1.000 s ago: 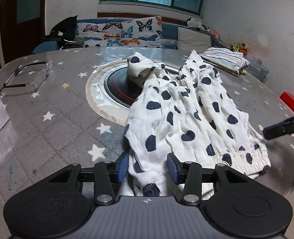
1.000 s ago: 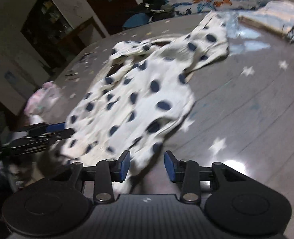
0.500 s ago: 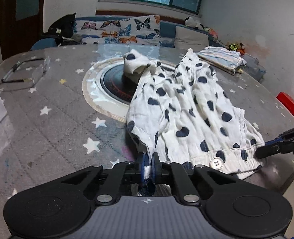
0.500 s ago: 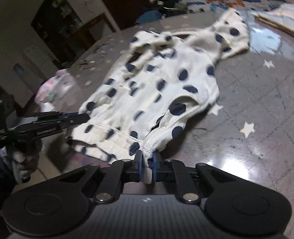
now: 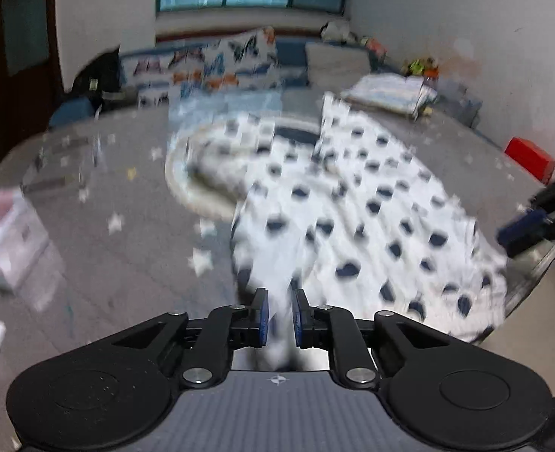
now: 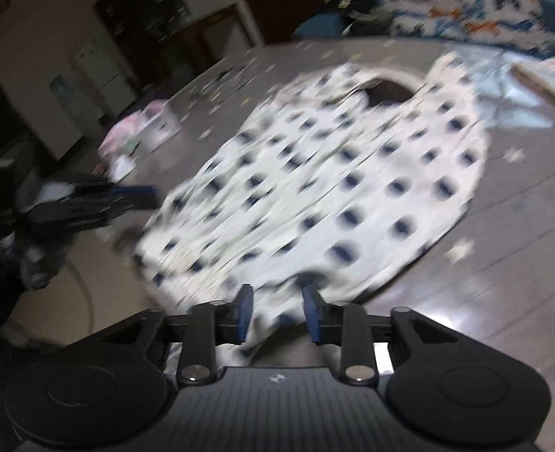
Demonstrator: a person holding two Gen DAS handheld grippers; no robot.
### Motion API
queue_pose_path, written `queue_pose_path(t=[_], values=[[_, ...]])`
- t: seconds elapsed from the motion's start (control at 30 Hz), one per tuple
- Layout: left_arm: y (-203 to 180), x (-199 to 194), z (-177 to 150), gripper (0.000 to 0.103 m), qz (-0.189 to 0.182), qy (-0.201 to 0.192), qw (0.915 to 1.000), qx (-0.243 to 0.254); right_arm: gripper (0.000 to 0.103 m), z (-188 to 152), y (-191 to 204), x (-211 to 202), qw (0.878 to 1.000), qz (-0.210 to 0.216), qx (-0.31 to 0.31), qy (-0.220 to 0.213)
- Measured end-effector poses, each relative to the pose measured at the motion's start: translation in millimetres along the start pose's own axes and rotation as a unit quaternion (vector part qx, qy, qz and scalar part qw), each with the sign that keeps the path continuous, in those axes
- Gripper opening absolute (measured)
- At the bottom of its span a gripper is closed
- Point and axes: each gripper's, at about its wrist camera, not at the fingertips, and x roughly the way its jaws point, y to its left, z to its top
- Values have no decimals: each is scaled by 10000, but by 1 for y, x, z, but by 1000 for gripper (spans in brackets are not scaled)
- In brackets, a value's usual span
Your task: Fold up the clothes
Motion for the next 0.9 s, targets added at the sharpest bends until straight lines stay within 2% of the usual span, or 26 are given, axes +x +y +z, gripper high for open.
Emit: queue_pose_path(t=[0.07, 0.2, 0.37, 0.43, 0.57, 0.73, 0.83, 0.9], values=[[-6, 1, 9, 16, -106, -144, 9998, 37, 32, 10, -16, -4, 9993, -301, 106, -202], [-30, 20, 25, 16, -565, -283, 9979, 116, 32, 36, -52, -1, 9943, -843, 330, -564], [-59, 64, 34, 16, -1110, -40, 9936, 198, 33, 74, -101, 18, 9843, -1255, 789, -962], [-66, 77, 33, 16, -1251, 54, 9918, 248, 38, 88, -115, 30, 9818, -1376, 822, -1024], [-72, 92, 32, 16, -1396, 174, 9897, 257, 42, 115, -142, 54, 9763, -1610, 889, -1141], [-66, 96, 27, 16, -1458, 278, 9887, 187, 48, 141, -165, 90, 9752, -1642, 998, -1100], [-64, 100, 25, 16, -1455, 365, 9886, 156, 48, 149, -173, 108, 9720, -1754, 1087, -1124], [-62, 103, 24, 17, -1461, 408, 9883, 123, 47, 155, -175, 120, 9728, -1679, 1153, -1103]])
